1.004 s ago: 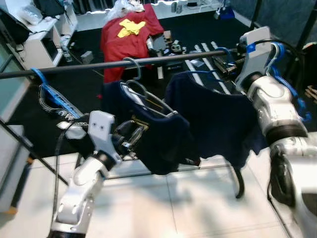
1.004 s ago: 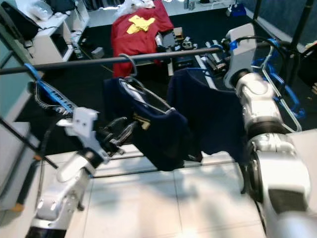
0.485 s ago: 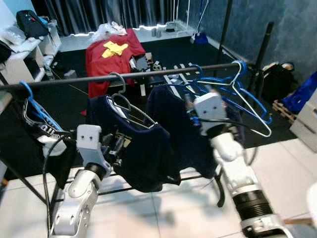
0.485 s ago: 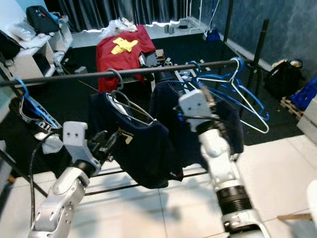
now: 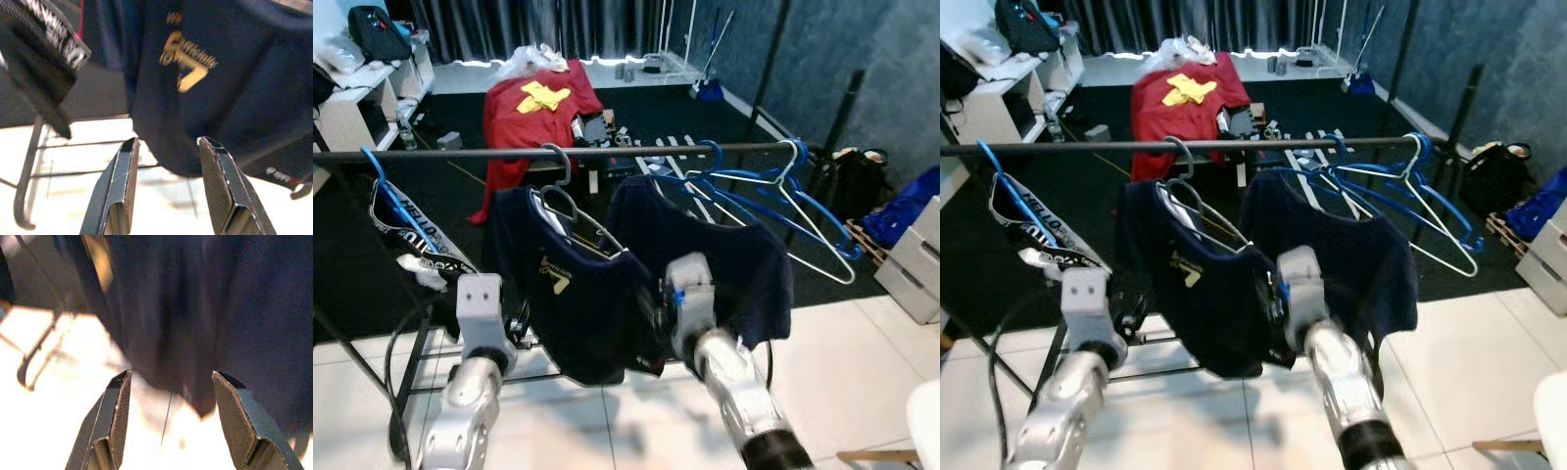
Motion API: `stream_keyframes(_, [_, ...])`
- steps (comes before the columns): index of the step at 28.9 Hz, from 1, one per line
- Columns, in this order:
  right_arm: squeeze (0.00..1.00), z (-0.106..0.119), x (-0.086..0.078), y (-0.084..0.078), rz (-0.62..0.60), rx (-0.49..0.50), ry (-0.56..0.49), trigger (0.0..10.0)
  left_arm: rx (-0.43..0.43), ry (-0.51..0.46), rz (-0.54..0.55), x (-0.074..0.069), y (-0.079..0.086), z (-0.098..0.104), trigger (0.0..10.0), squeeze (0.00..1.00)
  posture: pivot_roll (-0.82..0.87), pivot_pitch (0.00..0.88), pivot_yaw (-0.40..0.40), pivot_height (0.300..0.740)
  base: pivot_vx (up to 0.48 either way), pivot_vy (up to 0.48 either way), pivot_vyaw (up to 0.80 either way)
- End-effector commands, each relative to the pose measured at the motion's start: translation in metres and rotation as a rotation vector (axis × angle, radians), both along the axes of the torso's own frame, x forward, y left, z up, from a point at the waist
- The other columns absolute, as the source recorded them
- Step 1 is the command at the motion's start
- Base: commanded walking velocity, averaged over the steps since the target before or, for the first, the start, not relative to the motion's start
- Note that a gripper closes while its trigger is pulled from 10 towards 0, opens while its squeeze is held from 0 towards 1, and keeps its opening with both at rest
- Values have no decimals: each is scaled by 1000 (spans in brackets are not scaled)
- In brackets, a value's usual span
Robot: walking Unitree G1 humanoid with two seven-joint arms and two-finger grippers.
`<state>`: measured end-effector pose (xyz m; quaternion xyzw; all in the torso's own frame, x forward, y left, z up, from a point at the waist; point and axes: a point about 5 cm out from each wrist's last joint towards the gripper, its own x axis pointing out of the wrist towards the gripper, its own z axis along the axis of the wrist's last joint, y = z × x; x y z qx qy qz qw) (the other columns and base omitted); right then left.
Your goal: Hang hanger
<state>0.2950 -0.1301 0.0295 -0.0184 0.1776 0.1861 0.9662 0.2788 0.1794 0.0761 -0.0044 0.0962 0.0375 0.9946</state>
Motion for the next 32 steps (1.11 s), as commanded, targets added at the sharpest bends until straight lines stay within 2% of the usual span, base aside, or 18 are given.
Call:
stream_keyframes(1, [0,-8,0,-3,-52,42,75,10000,7,47,-42,1,-5,-11,10000,0,28,84,-14,740,0,0,0])
stream_keyframes(2, [0,-23,-8,-5,-77,51,149,10000,-9,69,-64,1,-9,-17,10000,0,28,84,-14,740,0,0,0])
stream_keyframes(3, [0,-23,-8,-5,-77,51,149,10000,-9,69,-64,1,-9,-17,10000,0,28,84,-14,740,0,0,0])
stream_keyframes(4, [0,-41,-20,-10,-164,113,236,10000,-51,119,-73,1,-11,-30,10000,0,28,95,11,740,0,0,0])
stream_keyframes(6, [0,-41,-20,-10,-164,113,236,10000,-51,119,-73,1,-11,-30,10000,0,28,95,11,740,0,0,0])
stream_keyframes(7, [0,-55,-34,-8,-205,146,298,10000,-103,179,-100,-2,-14,-43,10000,0,7,105,12,740,0,0,0])
stream_keyframes(9, [0,-55,-34,-8,-205,146,298,10000,-103,179,-100,-2,-14,-43,10000,0,7,105,12,740,0,0,0])
stream_keyframes(10, [0,-63,-42,-6,-203,117,323,10000,-110,239,-111,-4,-14,-55,10000,0,18,99,0,740,0,0,0])
stream_keyframes(13, [0,-71,-51,-1,-175,91,346,10000,-88,294,-127,-5,-14,-65,10000,0,34,82,-4,740,0,0,0])
stream_keyframes(15, [0,-71,-51,-1,-175,91,346,10000,-88,294,-127,-5,-14,-65,10000,0,34,82,-4,740,0,0,0])
stream_keyframes(16, [0,-74,-54,-1,-171,71,348,10000,-56,318,-128,-6,-14,-70,10000,0,37,42,40,740,0,0,0])
stream_keyframes(18, [0,-76,-57,-3,-191,62,353,10000,-39,353,-140,-11,-16,-76,10000,0,28,41,48,740,0,0,0])
stream_keyframes(23, [0,-76,-57,-4,-208,72,348,10000,-46,364,-137,-12,-17,-79,10000,0,18,28,51,740,0,0,0])
stream_keyframes(25, [0,-76,-57,-4,-208,72,348,10000,-46,364,-137,-12,-17,-79,10000,0,18,28,51,740,0,0,0])
stream_keyframes(26, [0,-76,-58,-10,-236,66,339,10000,-46,350,-127,-14,-17,-81,10000,0,8,0,66,740,0,0,0])
stream_keyframes(28, [0,-76,-57,-15,-257,59,329,10000,-57,317,-117,-15,-16,-81,10000,0,0,0,74,740,0,0,0])
stream_keyframes(32, [0,-76,-56,-16,-259,55,328,10000,-64,309,-122,-15,-16,-82,10000,0,0,0,74,740,0,0,0])
